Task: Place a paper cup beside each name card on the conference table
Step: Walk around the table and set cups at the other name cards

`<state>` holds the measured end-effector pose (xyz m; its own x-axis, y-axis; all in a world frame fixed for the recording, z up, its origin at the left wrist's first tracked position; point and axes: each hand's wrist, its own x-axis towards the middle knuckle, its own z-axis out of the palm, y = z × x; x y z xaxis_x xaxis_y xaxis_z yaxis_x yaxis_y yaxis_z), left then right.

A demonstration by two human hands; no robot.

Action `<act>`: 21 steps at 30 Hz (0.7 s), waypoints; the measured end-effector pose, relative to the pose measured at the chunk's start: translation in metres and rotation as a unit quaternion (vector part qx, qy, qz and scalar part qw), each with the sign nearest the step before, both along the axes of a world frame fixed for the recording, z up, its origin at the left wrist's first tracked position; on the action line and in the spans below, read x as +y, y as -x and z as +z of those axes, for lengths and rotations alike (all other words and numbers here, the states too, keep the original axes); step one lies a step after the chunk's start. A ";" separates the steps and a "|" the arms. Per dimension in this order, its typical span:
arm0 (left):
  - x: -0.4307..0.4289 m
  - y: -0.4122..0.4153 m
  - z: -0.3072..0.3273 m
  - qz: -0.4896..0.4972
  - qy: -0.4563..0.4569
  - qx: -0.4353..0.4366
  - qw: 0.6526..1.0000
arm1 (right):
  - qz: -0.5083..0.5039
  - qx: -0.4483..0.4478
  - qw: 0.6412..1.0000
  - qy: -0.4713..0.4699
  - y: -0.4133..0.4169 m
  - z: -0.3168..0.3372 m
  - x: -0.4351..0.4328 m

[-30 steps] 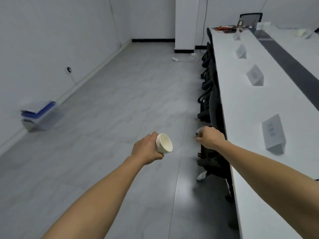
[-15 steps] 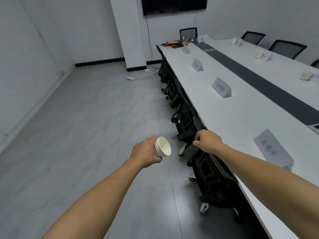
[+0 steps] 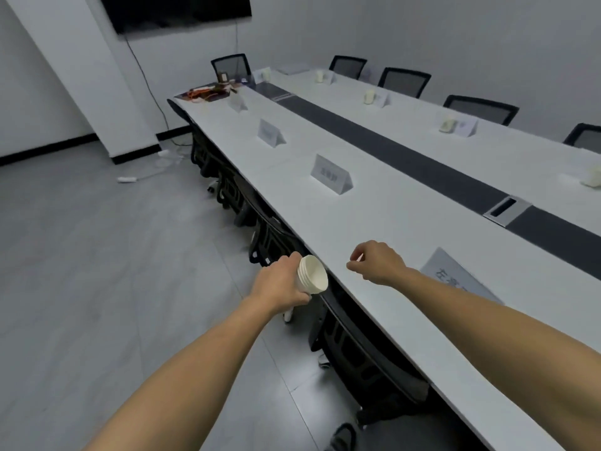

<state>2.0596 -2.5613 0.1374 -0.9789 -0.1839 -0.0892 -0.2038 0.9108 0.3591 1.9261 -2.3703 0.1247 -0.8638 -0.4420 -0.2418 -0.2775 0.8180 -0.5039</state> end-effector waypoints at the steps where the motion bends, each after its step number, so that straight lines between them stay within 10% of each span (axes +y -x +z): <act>1: -0.002 0.017 -0.001 -0.008 0.000 0.001 1.000 | -0.013 -0.004 1.000 0.011 0.014 0.000 -0.004; 21: 0.000 0.268 -0.030 -0.224 -0.038 -0.026 0.974 | -0.208 -0.138 0.953 0.169 0.174 -0.023 0.001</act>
<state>1.7912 -2.5614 0.1074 -0.9533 0.2686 -0.1381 0.1870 0.8840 0.4285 1.7524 -2.3690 0.1020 -0.9059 -0.1672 -0.3890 0.2170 0.6057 -0.7656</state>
